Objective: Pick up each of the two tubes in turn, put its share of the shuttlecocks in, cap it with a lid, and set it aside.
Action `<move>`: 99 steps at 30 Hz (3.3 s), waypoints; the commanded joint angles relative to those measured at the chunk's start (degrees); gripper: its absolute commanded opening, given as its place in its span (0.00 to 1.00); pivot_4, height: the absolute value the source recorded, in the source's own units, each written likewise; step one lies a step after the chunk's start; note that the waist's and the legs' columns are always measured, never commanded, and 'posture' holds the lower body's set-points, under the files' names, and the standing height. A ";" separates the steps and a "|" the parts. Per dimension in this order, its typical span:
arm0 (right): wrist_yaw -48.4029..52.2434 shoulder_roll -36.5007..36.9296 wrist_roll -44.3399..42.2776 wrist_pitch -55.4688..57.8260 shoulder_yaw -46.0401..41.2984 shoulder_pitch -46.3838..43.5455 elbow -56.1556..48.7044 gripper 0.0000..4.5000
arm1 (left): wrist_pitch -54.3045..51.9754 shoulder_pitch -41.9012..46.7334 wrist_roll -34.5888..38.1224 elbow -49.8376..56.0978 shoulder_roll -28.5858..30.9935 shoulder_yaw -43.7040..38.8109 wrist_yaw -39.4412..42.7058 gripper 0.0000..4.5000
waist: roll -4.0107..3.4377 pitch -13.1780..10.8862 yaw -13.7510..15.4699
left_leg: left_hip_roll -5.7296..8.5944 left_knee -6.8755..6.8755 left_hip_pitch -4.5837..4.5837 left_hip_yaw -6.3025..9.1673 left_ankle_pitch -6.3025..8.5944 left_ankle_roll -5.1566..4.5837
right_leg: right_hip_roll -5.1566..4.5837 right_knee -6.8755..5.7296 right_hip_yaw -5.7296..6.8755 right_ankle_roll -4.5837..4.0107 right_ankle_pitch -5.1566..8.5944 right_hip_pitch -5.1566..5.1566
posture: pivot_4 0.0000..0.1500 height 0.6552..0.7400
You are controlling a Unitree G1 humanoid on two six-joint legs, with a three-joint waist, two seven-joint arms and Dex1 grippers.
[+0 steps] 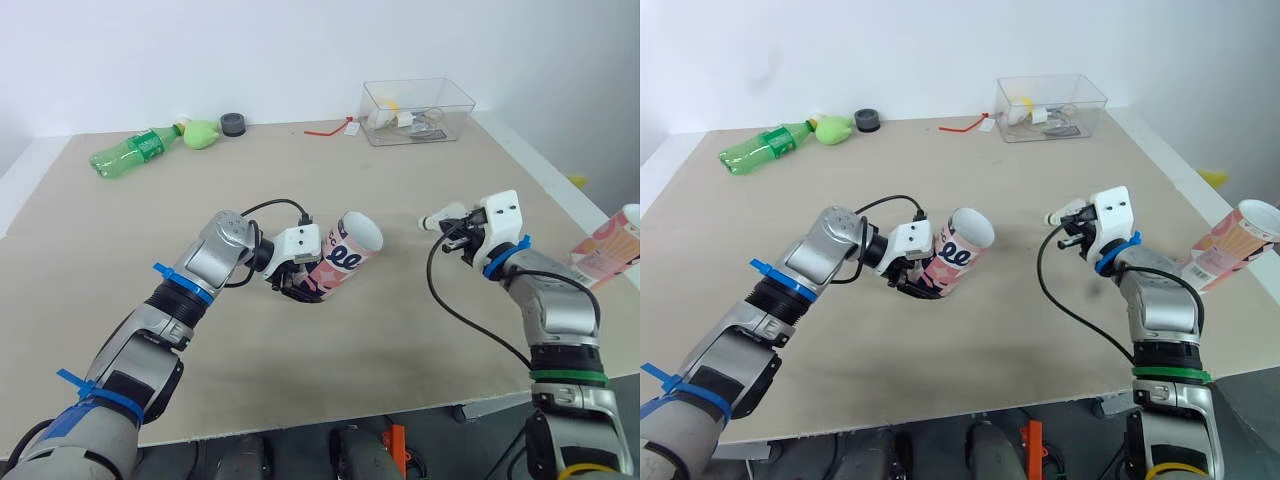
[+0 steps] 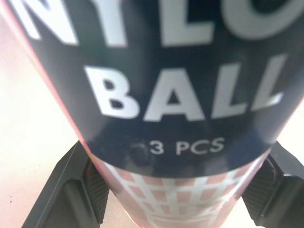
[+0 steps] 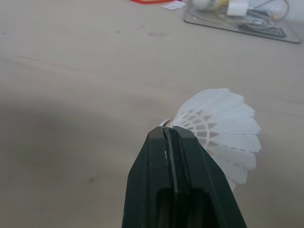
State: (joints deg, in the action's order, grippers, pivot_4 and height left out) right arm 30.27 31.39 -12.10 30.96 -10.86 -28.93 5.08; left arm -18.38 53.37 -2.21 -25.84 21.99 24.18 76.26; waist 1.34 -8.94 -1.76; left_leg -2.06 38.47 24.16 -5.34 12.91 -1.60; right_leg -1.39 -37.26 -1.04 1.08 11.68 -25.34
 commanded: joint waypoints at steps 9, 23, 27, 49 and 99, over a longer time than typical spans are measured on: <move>-1.93 0.14 -3.26 12.98 2.21 4.85 -15.59 0.74 | 0.33 -0.02 0.19 0.98 0.10 -0.39 -0.06 0.67 | 0.02 0.01 0.39 | 0.04 0.02 0.02 0.02 0.00 0.00 | 0.00 0.01 0.00 0.00 0.00 0.00 | 1.00 1.00; -4.76 -1.93 -1.89 6.94 1.48 1.61 -3.95 0.90 | 0.52 0.19 0.12 0.71 -0.03 -0.65 -0.52 0.67 | 0.02 0.00 0.41 | 0.19 0.01 0.04 0.06 0.00 0.00 | -0.02 0.01 0.02 0.00 0.01 0.01 | 1.00 1.00; -5.19 -2.18 -1.28 4.31 1.85 1.17 -1.28 0.62 | 0.38 -0.01 0.10 1.07 0.14 -0.57 -0.62 0.67 | 0.02 0.00 0.41 | 0.19 0.01 0.03 0.06 0.00 0.00 | -0.01 0.01 0.02 0.01 0.01 0.01 | 1.00 1.00; 22.37 14.08 -4.99 -12.91 1.93 -5.31 -0.54 0.01 | 1.16 0.08 0.22 -0.43 0.45 -0.83 -0.78 0.67 | 0.00 -0.01 0.37 | 0.25 0.01 0.06 0.08 0.01 -0.02 | -0.02 0.04 0.01 0.05 0.03 0.01 | 1.00 1.00; 49.38 10.42 -0.85 -39.90 18.54 -19.49 1.92 0.01 | 0.89 1.27 1.05 -0.58 0.33 -1.44 -0.52 0.67 | 0.05 -0.02 0.41 | 0.18 0.04 0.03 0.11 -0.01 -0.05 | 0.01 0.01 0.06 -0.26 -0.12 0.01 | 1.00 1.00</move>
State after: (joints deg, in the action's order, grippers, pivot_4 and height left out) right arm 79.74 41.71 -12.76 -8.13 8.59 -47.02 7.23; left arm -17.58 54.41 -1.41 -28.64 21.94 23.69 76.09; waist 1.39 -8.97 -1.34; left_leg -1.87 38.51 24.19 -5.24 12.90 -1.65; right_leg -1.38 -37.25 -0.99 0.82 11.56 -25.33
